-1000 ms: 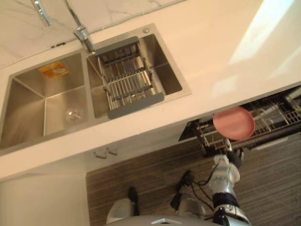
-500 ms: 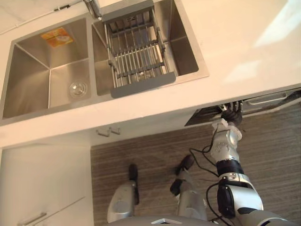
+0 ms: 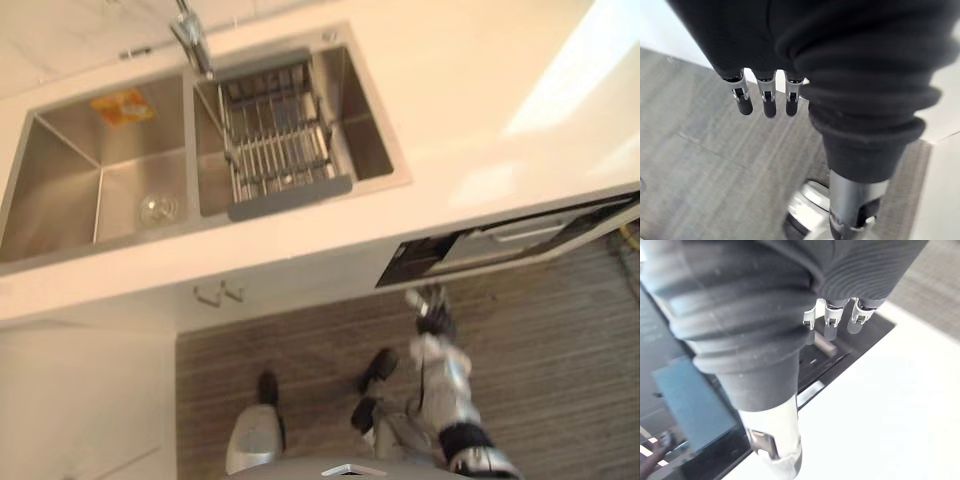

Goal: Walk over to the sink, pick up the cup, carry it to the dishwasher, place the cup inside the dishwasher, then close the dishwasher door

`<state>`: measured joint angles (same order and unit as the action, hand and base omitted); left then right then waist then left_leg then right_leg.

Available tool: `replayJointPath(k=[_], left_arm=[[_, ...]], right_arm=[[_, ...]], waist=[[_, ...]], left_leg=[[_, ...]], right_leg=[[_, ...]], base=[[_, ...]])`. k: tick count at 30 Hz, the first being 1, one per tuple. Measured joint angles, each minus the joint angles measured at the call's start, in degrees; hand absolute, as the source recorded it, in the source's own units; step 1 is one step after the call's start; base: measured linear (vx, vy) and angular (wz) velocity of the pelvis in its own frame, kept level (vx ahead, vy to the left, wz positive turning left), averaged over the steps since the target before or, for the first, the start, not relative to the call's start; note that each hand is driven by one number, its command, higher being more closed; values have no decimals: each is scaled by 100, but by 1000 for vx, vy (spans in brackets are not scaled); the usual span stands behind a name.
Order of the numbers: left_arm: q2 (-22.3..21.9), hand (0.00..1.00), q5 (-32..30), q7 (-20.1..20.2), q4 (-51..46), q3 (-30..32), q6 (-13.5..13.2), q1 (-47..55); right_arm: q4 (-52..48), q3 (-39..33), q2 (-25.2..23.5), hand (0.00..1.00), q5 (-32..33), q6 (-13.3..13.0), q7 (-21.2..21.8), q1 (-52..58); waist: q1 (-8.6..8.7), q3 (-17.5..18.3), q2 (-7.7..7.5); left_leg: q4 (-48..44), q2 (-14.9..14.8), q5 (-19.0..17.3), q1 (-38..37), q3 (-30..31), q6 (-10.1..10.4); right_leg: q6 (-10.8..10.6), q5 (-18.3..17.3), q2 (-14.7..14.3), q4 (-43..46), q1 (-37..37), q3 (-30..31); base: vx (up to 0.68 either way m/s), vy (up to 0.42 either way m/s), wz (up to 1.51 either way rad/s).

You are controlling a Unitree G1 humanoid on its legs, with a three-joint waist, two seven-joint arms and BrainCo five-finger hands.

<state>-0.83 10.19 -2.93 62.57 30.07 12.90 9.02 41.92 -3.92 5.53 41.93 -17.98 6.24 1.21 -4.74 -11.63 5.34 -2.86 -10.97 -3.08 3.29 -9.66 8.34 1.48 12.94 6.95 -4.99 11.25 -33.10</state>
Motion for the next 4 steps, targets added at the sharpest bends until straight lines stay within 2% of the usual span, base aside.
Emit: replayJointPath(k=[4], left_arm=[[29, 0, 836, 58, 6, 113, -317, -9]], right_arm=[[1017, -153, 25, 0, -983, 99, -31, 541]], waist=[[175, 307, -192]], left_leg=[[-6, 32, -157, -343, -179, 11]], right_leg=[[-59, -6, 1, -7, -218, 223]], base=[[96, 75, -24]])
